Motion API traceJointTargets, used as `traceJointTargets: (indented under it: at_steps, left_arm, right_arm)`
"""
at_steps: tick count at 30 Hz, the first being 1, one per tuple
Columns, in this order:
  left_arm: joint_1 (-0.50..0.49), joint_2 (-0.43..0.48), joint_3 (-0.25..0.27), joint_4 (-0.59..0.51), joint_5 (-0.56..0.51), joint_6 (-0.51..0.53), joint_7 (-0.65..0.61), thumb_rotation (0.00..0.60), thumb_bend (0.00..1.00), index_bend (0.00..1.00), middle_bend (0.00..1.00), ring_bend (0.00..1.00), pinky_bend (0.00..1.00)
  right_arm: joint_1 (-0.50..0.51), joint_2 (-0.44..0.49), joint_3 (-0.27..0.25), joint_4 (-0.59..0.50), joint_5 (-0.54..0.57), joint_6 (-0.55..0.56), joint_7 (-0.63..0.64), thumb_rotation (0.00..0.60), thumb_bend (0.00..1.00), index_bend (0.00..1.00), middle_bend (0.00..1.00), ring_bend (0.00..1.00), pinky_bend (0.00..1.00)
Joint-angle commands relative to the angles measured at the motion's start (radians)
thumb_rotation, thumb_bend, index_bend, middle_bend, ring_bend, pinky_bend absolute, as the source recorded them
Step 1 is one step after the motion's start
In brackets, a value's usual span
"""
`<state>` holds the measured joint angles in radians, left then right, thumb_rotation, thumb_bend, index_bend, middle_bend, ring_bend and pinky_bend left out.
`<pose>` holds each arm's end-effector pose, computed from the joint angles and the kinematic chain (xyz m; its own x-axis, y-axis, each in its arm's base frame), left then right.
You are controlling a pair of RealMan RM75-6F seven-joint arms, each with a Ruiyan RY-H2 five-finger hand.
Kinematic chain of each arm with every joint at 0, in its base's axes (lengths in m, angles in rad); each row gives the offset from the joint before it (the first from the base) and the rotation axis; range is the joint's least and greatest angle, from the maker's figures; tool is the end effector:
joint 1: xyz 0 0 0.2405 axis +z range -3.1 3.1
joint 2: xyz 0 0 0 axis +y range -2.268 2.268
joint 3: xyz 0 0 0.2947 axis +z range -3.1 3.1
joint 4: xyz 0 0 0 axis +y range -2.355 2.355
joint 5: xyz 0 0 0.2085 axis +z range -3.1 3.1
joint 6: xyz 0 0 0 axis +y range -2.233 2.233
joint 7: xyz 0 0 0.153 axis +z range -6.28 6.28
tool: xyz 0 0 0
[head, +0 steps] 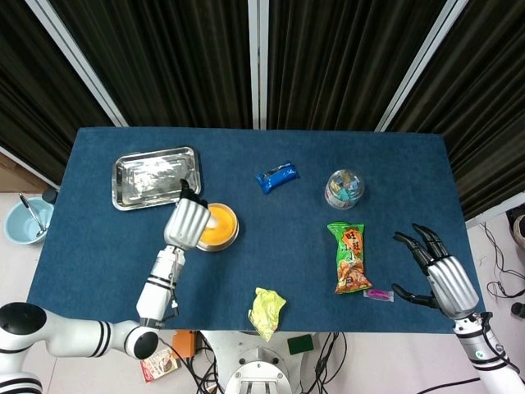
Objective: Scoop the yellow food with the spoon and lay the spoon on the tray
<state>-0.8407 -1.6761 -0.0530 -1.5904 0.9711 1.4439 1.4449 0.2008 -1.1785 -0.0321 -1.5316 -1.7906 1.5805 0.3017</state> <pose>-0.1314 0.3526 -0.0203 0.9444 -0.2082 0.2545 0.2116 -0.2076 -0.9551 -0.2953 -0.2056 0.1468 0.1478 -0.0584 0.9873 -0.9127 -0.3925 0.1134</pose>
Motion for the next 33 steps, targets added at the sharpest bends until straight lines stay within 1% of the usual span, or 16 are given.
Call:
traceJointTargets:
  at_steps: [1, 9, 17, 25, 33]
  left_arm:
    - [-0.018, -0.028, 0.001, 0.016, 0.003, 0.007, 0.067, 0.6, 0.49, 0.58, 0.51, 0.4, 0.24]
    - [-0.031, -0.048, -0.012, 0.016, -0.042, 0.02, 0.206, 0.6, 0.5, 0.58, 0.53, 0.4, 0.24]
    - [-0.033, -0.042, 0.014, 0.02, -0.049, 0.04, 0.313, 0.6, 0.5, 0.58, 0.53, 0.4, 0.24]
    - [-0.04, -0.075, 0.048, 0.068, -0.032, 0.029, 0.379, 0.6, 0.51, 0.58, 0.53, 0.4, 0.24]
    - [-0.041, -0.107, 0.039, 0.092, -0.016, 0.0, 0.351, 0.6, 0.51, 0.58, 0.53, 0.4, 0.25]
  right_arm:
    - [0.0, -0.001, 0.0, 0.003, 0.001, -0.001, 0.004, 0.6, 0.18, 0.11, 0.19, 0.0, 0.09]
    - [0.0, -0.003, 0.0, 0.014, 0.004, 0.001, 0.016, 0.6, 0.18, 0.11, 0.19, 0.0, 0.09]
    - [0.002, -0.005, 0.002, 0.02, 0.007, -0.002, 0.021, 0.6, 0.18, 0.11, 0.19, 0.0, 0.09]
    - [0.007, -0.007, 0.003, 0.015, 0.011, -0.013, 0.017, 0.6, 0.18, 0.11, 0.19, 0.0, 0.08]
    - [0.003, -0.003, 0.002, 0.012, 0.017, -0.011, 0.015, 0.6, 0.18, 0.11, 0.19, 0.0, 0.08]
